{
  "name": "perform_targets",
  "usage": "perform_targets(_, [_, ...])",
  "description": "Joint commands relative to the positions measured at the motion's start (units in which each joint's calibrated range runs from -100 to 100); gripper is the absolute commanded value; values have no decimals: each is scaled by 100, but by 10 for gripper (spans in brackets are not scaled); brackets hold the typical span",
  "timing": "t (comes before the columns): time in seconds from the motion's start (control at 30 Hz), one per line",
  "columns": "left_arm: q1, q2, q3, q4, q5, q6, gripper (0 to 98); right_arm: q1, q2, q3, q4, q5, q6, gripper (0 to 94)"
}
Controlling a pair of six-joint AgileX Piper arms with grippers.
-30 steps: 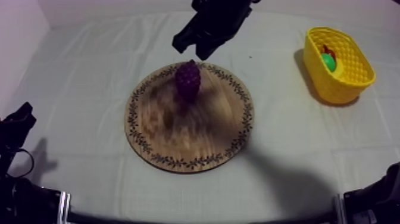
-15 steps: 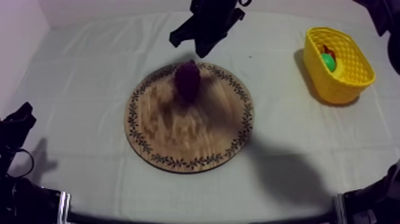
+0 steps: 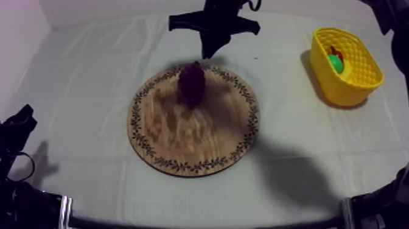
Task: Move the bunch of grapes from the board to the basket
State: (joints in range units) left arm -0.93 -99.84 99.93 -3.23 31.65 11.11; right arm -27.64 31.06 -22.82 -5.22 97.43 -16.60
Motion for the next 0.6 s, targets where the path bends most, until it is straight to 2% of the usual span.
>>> perform_targets(0.0, [2, 1, -4, -2, 3, 0, 0, -39, 11, -54, 27, -2, -615, 5])
perform_targets(0.17, [2, 1, -4, -2, 3, 0, 0, -164, 17, -192, 249, 9, -848, 3])
perform_targets(0.3, [2, 1, -4, -2, 3, -2, 0, -206, 18, -195, 266, -13, -794, 28])
perform_targets(0.4, [2, 1, -4, -2, 3, -4, 0, -206, 8, -189, 229, -27, -724, 125])
perform_targets(0.57, [2, 1, -4, -2, 3, -5, 0, -218, -16, -159, 245, -35, -660, 406])
